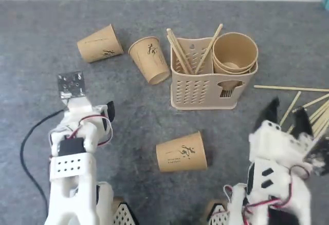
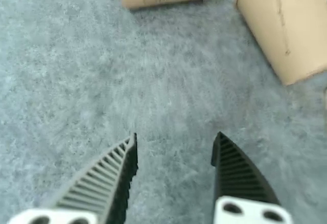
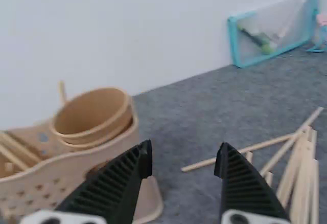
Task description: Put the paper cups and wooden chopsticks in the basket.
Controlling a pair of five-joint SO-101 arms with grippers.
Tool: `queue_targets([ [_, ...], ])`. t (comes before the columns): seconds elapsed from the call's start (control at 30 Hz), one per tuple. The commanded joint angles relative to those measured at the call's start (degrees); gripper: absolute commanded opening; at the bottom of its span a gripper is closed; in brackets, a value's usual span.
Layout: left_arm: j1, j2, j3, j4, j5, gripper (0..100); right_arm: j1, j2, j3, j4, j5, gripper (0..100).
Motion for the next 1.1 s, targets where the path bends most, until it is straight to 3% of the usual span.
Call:
queue_targets([
  [0.0, -0.3, 2.8, -12.7, 6.9, 1.8, 23, 8.0, -6.0, 12.3, -0.1, 5.0, 20.4],
  [0.2, -0.3, 19.7, -31.7, 10.6, 3.3, 23, 16.9, -4.7, 31.2, -6.3, 5.3, 20.4],
  [0.33, 0.2, 32.9, -47.0, 14.1, 3.4, 23, 17.8, -3.9, 44.0, -10.5, 5.3, 20.4],
  [0.77, 8.3, 71.2, -90.0, 14.2, 3.3, 23, 14.2, -3.2, 43.5, -7.3, 5.8, 20.4],
  [1.07, 9.9, 99.0, -125.2, 14.5, 3.4, 23, 13.8, -3.2, 43.5, -6.6, 5.8, 20.4],
])
